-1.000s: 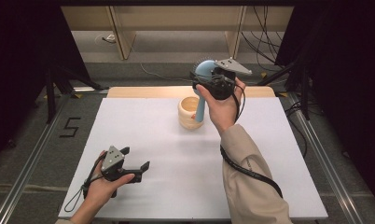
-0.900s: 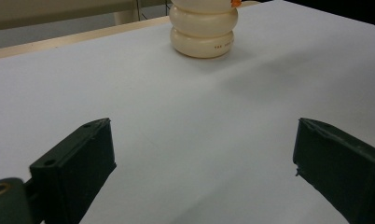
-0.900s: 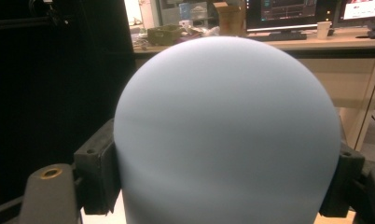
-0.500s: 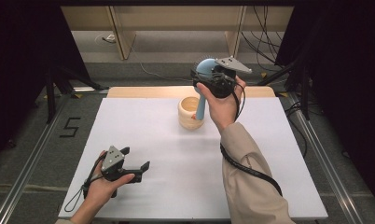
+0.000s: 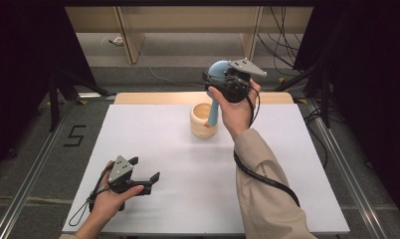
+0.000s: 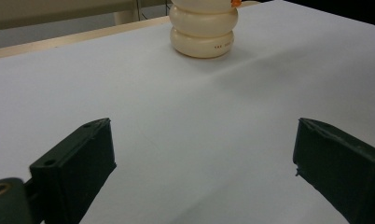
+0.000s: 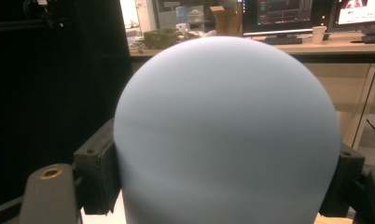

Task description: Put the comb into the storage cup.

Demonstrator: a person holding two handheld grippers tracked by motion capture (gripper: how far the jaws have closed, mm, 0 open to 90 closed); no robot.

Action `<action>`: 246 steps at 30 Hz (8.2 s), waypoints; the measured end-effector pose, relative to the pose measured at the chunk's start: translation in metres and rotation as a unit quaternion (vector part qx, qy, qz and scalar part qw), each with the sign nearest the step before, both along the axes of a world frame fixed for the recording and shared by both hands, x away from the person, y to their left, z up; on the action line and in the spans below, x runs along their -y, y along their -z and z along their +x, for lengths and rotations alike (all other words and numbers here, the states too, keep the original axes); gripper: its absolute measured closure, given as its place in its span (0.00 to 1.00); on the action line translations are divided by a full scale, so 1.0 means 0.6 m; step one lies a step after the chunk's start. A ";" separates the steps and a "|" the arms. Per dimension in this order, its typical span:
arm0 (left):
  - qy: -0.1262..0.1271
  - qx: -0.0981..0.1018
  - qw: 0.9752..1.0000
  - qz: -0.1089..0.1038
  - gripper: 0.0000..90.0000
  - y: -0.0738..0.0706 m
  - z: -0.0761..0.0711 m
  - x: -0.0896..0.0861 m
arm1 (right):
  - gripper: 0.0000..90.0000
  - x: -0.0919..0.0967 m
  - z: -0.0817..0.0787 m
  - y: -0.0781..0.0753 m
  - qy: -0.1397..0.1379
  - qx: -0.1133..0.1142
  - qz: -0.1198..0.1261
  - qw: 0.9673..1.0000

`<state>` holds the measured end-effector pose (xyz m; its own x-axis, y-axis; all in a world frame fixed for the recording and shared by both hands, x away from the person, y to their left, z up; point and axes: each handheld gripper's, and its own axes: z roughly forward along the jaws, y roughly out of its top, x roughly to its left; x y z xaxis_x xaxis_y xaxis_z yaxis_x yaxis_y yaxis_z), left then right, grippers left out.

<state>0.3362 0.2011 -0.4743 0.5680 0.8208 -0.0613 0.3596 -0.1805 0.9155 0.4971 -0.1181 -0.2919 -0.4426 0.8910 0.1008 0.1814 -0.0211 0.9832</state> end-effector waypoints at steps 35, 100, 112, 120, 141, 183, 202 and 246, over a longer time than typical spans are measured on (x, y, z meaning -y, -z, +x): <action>0.001 0.000 1.000 -0.001 0.05 0.000 0.000 0.000 | 0.24 -0.012 0.032 0.005 -0.007 0.027 0.002 1.000; 0.002 -0.003 1.000 -0.002 0.06 0.003 0.000 0.001 | 0.24 -0.037 0.068 0.042 0.003 0.036 -0.010 0.999; 0.002 -0.003 1.000 -0.002 0.06 0.003 0.001 0.001 | 0.24 -0.039 0.071 0.049 0.004 0.034 -0.012 0.999; 0.002 -0.003 1.000 -0.002 0.06 0.003 0.001 0.001 | 0.24 -0.040 0.074 0.057 0.004 0.031 -0.012 0.999; 0.003 -0.004 1.000 -0.002 0.06 0.004 0.001 0.002 | 0.23 -0.041 0.080 0.076 0.008 0.029 -0.016 0.999; 0.005 -0.005 1.000 0.001 0.06 0.006 0.001 0.003 | 0.23 -0.035 0.089 0.117 0.017 0.009 -0.024 1.000; 0.004 -0.005 1.000 0.001 0.06 0.006 0.001 0.003 | 0.23 -0.040 0.091 0.143 0.014 -0.006 -0.027 1.000; 0.005 -0.005 1.000 0.000 0.06 0.007 0.002 0.003 | 0.23 -0.036 0.091 0.171 0.015 -0.023 -0.023 0.999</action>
<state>0.3371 0.1990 -0.4784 0.5760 0.8148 -0.0664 0.3671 -0.1852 0.9116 0.5517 -0.0964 -0.3944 -0.4119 0.9078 0.0792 0.2268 0.0180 0.9738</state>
